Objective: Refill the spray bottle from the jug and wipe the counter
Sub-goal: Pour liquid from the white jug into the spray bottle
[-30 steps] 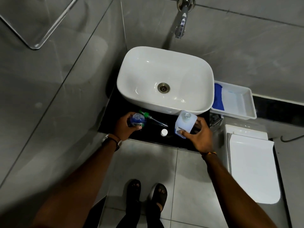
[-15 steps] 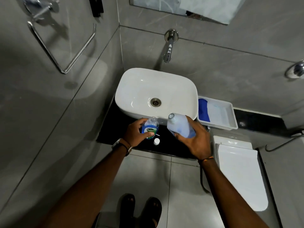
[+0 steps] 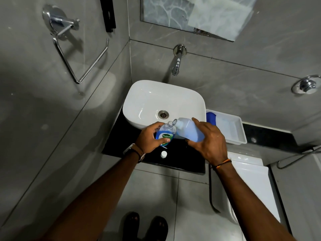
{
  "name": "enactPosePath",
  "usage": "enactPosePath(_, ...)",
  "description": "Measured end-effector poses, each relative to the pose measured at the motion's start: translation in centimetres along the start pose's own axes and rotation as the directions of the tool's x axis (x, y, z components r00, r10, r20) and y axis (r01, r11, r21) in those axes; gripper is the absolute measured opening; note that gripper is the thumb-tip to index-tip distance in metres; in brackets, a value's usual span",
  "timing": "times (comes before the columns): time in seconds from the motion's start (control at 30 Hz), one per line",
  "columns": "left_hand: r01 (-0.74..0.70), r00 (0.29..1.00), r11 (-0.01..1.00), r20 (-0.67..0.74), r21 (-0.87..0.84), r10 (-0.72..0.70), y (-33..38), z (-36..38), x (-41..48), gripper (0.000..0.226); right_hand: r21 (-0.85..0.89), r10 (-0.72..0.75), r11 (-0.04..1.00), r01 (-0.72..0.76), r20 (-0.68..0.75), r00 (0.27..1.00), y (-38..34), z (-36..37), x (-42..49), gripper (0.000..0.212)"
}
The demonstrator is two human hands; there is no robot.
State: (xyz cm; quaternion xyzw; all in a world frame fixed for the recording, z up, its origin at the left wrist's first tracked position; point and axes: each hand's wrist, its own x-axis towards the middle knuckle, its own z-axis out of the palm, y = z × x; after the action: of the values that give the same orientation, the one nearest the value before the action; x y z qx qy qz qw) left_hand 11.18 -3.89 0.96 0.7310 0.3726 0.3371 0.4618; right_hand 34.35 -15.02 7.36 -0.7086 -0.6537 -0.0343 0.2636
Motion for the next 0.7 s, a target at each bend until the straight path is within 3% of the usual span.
enactPosePath(0.43,0.008,1.000,0.999,0.001,0.048,-0.008,-1.3,0.4,-0.7,0.053,-0.251,-0.053,0.963,0.101,0.189,0.980,-0.7,-1.8,1.0,0.085)
enactPosePath(0.7,0.034,0.999,0.999,0.006,0.003,-0.034,-1.1,1.3,-0.4,0.050,-0.333,-0.072,0.932,0.143,0.218,0.973,-1.3,-2.9,1.8,0.086)
